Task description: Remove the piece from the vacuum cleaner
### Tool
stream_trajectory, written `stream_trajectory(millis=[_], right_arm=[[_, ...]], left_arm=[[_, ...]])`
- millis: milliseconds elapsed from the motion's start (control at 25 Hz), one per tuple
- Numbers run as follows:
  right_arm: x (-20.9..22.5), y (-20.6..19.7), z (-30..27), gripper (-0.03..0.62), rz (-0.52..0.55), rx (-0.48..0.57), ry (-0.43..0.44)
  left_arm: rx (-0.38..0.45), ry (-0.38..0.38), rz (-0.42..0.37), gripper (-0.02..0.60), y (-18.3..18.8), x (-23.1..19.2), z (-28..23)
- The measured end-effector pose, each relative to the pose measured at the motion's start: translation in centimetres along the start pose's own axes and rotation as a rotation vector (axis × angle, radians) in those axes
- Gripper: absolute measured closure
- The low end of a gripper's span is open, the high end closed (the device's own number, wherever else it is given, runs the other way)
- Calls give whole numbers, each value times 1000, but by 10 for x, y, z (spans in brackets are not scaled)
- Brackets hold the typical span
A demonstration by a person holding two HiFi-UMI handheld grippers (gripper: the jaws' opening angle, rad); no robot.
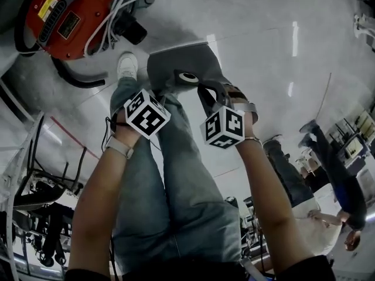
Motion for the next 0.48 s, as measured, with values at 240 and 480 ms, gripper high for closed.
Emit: stream_trajectory(millis=[240, 480], right_arm=[[-18, -10, 25, 543, -150, 15, -83], [-30, -4, 60, 543, -332, 56, -198]], left_arm=[[-44, 10, -126, 552, 3, 21, 13], [-68, 51, -317, 552, 21, 33, 50]])
Point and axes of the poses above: the fingertips, and each gripper's own axes: z backward along the fingers, x to its right, y out of its top, the point moved 4 cm from there along z, backward along the fingers, and after that the axes turned 7 degrees about z, right-handed, at the moved point
